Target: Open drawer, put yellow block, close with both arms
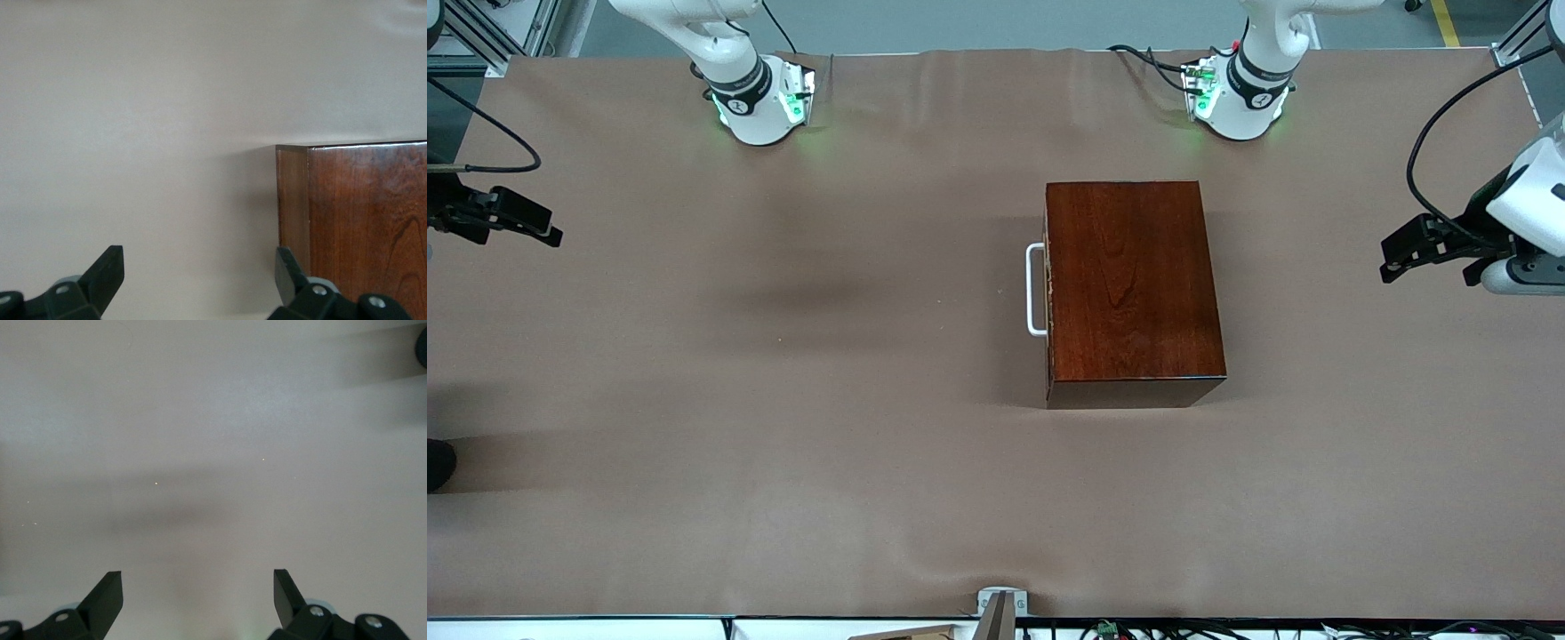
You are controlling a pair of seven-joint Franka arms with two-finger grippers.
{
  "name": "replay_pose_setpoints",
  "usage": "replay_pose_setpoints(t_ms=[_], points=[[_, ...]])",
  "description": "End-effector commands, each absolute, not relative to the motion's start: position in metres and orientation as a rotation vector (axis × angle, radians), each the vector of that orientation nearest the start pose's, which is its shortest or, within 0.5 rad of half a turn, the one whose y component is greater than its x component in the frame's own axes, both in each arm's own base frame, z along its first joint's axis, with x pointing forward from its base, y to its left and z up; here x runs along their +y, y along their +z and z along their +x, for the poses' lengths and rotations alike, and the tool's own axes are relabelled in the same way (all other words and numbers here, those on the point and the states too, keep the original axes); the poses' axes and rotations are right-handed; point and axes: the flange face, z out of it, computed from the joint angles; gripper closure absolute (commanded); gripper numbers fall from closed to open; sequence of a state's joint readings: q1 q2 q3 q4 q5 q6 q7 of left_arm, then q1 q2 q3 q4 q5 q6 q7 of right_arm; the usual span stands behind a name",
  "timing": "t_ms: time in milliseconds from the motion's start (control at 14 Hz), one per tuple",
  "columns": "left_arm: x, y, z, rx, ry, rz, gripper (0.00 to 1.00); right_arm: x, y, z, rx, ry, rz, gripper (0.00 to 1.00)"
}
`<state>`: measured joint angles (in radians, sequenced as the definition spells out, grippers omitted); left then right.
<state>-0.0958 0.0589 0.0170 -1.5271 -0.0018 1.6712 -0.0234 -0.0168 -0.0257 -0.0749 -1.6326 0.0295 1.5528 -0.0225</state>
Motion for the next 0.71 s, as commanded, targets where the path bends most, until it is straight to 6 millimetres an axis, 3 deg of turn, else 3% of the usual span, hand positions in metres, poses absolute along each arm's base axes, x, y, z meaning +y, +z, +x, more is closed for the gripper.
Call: replay_pose_setpoints(t_ms=[0, 286, 643], points=[[-0.0470, 0.6300, 0.5744, 0.090, -0.149, -3.168, 0.00, -0.0472, 0.6107, 0.5421, 0.111, 0.083, -3.089, 0.00], [-0.0447, 0.6267, 0.5712, -0.011, -0.094, -3.167, 0.00, -0.0472, 0.6107, 0.5421, 0.111, 0.083, -3.089, 0.00], [-0.0424, 0.6267, 0.5714, 0.011, -0.094, -3.169, 0.00, -0.0472, 0.6108, 0.5423, 0.111, 0.081, -3.089, 0.00]])
